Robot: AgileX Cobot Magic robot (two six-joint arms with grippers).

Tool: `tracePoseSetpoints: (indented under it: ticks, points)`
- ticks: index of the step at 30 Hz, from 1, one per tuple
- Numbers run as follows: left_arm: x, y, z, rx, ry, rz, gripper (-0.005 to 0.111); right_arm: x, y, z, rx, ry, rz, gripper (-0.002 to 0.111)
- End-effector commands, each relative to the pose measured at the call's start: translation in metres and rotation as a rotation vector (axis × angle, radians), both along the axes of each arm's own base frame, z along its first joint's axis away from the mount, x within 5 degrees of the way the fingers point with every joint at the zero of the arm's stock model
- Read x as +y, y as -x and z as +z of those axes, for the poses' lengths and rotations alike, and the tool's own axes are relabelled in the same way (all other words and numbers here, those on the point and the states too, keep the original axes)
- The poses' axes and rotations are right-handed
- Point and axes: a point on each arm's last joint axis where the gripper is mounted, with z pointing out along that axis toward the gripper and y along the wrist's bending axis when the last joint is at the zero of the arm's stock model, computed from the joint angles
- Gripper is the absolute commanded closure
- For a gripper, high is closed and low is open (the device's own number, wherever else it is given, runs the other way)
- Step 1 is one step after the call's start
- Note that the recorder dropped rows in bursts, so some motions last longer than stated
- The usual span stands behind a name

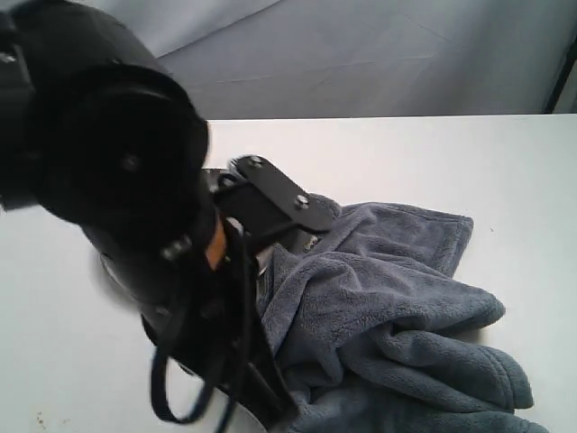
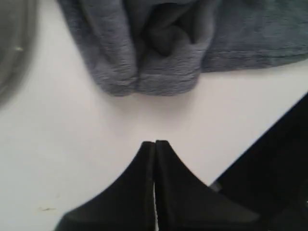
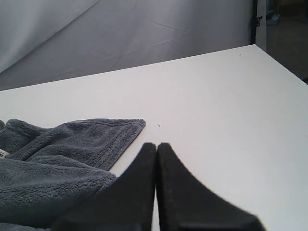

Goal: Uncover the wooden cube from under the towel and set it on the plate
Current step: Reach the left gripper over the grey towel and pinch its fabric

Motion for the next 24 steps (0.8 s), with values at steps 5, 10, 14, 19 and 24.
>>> tracePoseSetpoints:
  ticks: [5,10,14,19,24]
  points:
    - [-0.077,-0.019,-0.003,0.023,0.091,-0.006,0.107,0.000,0.000,-0.001,-0.002,0.003,-0.006,0.108]
    - [-0.099,-0.031,0.000,-0.003,0.130,-0.037,0.106,0.000,0.000,-0.001,-0.002,0.003,-0.006,0.108]
    - [-0.114,-0.039,-0.008,-0.013,0.132,-0.089,0.103,0.000,0.000,-0.001,-0.002,0.003,-0.006,0.108]
    - [-0.126,-0.051,-0.018,-0.071,0.097,-0.179,0.084,0.000,0.000,-0.001,-0.002,0.003,-0.006,0.108]
    - [-0.125,-0.064,-0.020,-0.182,0.025,-0.203,0.050,0.000,0.000,-0.001,-0.002,0.003,-0.006,0.108]
